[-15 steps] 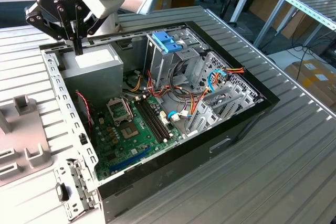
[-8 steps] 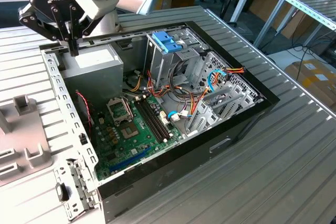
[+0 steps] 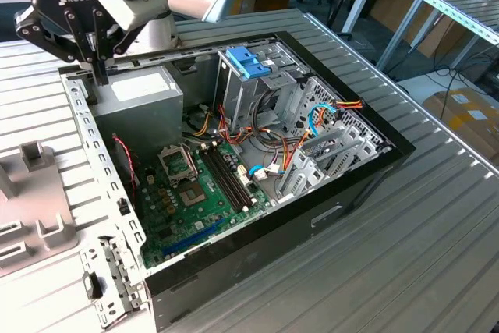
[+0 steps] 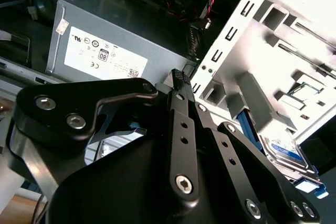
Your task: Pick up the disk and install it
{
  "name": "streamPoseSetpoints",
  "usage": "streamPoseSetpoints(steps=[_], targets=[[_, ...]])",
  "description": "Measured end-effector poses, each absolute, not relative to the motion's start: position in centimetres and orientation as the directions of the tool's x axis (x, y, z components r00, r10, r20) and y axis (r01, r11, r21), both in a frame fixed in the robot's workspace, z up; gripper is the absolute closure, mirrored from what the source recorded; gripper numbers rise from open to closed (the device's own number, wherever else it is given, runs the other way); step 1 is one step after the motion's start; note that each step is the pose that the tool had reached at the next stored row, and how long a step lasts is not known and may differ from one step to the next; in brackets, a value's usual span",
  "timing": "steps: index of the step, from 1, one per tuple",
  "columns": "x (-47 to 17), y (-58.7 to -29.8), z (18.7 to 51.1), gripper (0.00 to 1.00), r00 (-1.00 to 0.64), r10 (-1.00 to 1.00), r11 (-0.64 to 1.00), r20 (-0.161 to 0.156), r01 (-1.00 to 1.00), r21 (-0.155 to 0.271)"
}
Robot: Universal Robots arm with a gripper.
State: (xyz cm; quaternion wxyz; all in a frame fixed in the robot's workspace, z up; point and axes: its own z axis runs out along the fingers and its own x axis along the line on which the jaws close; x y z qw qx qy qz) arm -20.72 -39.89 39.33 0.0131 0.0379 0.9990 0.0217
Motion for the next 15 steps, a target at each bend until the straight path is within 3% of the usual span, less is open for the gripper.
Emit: streamPoseSetpoints(steps=[15], targets=[[-22.2,-39.9,39.3,0.89,-0.997,0.076,0.996,-0.025,0.075,0.044]])
